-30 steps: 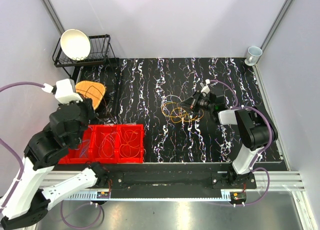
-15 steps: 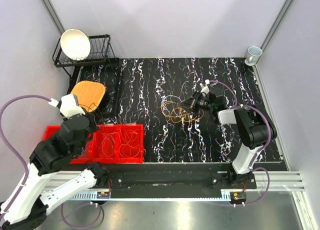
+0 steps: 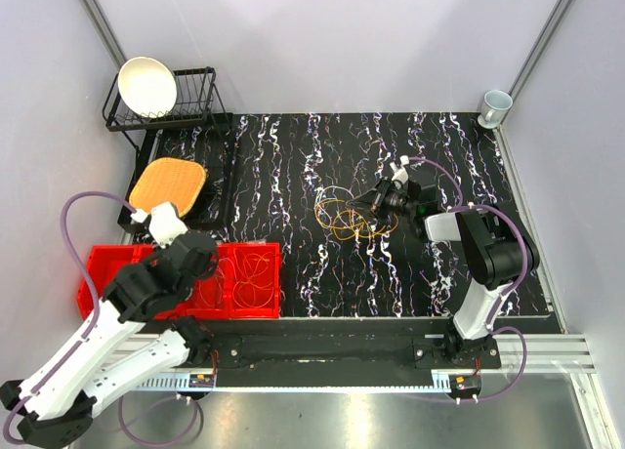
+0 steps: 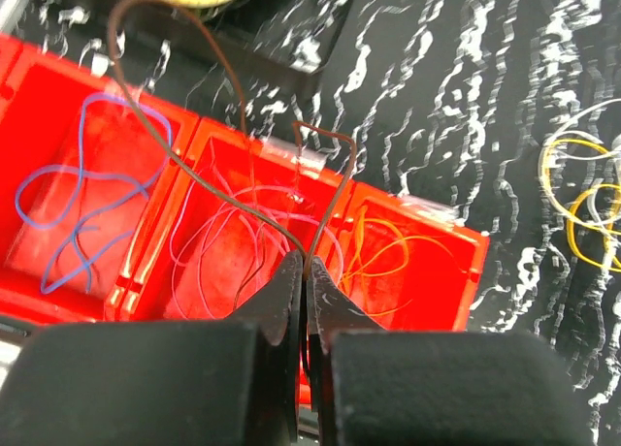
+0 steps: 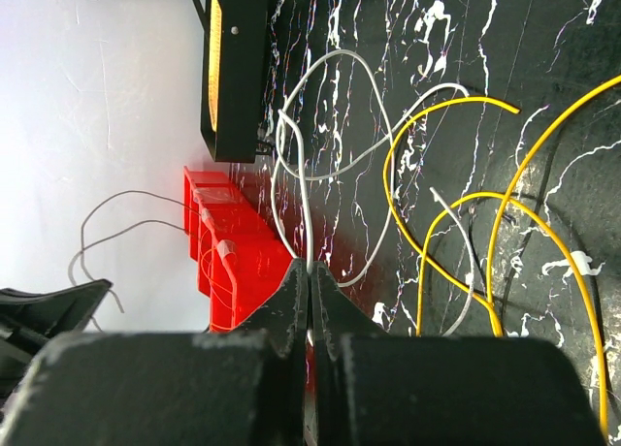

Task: Untangle the cables

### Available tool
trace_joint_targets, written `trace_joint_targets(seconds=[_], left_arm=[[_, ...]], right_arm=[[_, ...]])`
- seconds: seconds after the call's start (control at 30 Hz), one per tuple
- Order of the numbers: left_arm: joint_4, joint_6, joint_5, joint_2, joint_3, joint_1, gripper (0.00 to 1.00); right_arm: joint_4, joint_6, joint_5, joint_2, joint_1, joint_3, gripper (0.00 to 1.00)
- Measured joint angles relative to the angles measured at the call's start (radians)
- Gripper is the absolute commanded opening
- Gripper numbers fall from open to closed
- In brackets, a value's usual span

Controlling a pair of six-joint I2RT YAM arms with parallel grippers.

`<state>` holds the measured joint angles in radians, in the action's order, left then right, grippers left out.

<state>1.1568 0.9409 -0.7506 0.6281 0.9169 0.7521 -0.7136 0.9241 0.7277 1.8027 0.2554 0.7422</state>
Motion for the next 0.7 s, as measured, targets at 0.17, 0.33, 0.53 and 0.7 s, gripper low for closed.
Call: trace_joint_targets(seconds=[0.17, 0.33, 0.53, 0.7], left_arm=[[0.002, 0.033, 0.039, 0.037, -0.044, -0.082, 0.01], [-0.064, -0.071, 0.172, 0.034, -0.069, -0.333, 0.0], [-0.16, -0.201, 0.412, 0.026, -0.072, -0.657, 0.0], [-0.197, -0.27, 0.496, 0.003, -0.014, -0.701, 0.0]], right_arm=[[0.0, 0.0, 0.0, 0.0, 0.0, 0.0, 0.0], [0.0, 0.002, 0.002, 0.0, 0.0, 0.0, 0.0], [0.0, 0.008, 0.019, 0.0, 0.0, 0.0, 0.0], [-0.005, 0.015, 0.025, 0.0, 0.0, 0.0, 0.0]])
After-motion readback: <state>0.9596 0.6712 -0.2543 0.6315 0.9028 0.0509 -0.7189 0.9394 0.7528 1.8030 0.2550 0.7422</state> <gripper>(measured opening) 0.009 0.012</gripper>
